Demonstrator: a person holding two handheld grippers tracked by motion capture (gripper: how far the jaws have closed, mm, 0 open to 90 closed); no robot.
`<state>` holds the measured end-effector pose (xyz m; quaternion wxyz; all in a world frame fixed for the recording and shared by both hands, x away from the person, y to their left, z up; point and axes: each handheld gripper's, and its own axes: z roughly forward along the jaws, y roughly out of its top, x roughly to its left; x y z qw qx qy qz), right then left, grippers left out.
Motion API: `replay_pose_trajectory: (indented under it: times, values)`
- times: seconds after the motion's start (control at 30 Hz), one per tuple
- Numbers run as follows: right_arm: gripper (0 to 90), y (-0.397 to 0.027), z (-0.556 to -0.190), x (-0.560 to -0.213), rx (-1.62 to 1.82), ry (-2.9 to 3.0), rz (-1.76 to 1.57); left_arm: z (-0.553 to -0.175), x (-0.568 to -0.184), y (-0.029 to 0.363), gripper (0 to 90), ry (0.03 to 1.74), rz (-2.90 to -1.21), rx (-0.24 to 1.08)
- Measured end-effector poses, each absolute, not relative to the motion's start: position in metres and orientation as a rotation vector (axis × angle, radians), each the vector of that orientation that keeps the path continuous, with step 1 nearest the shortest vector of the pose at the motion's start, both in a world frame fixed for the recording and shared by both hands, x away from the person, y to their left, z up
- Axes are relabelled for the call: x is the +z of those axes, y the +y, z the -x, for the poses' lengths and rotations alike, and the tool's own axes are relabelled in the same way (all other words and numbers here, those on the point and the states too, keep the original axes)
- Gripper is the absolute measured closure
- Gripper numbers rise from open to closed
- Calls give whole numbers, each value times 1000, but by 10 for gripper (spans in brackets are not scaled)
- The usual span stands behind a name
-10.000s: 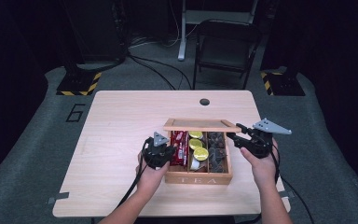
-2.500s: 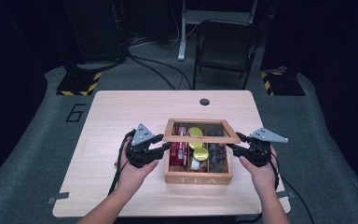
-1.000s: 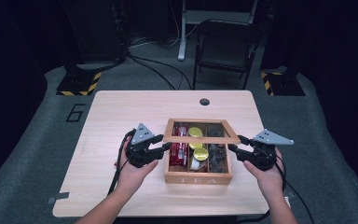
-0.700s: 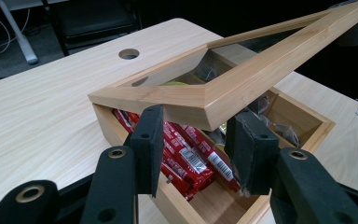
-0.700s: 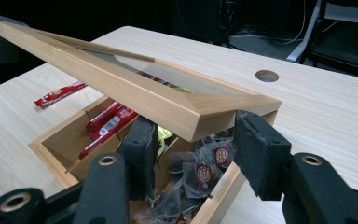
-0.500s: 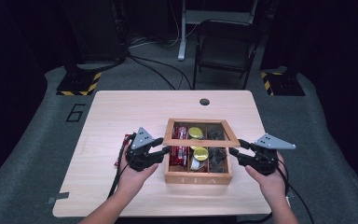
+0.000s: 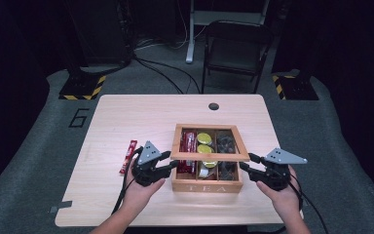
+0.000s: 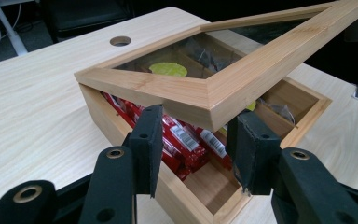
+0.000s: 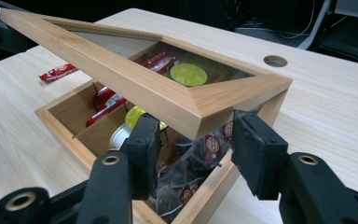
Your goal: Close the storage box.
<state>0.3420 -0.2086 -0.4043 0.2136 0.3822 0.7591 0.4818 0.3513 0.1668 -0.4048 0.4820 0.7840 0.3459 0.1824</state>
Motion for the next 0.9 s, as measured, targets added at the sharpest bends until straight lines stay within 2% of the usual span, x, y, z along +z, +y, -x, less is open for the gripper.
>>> replay_pose_trajectory:
  times: [0.9]
  values:
    - [519,-205,-326,-438,1299,2107,-1078,-337,-440,165,535,852,-1911,442]
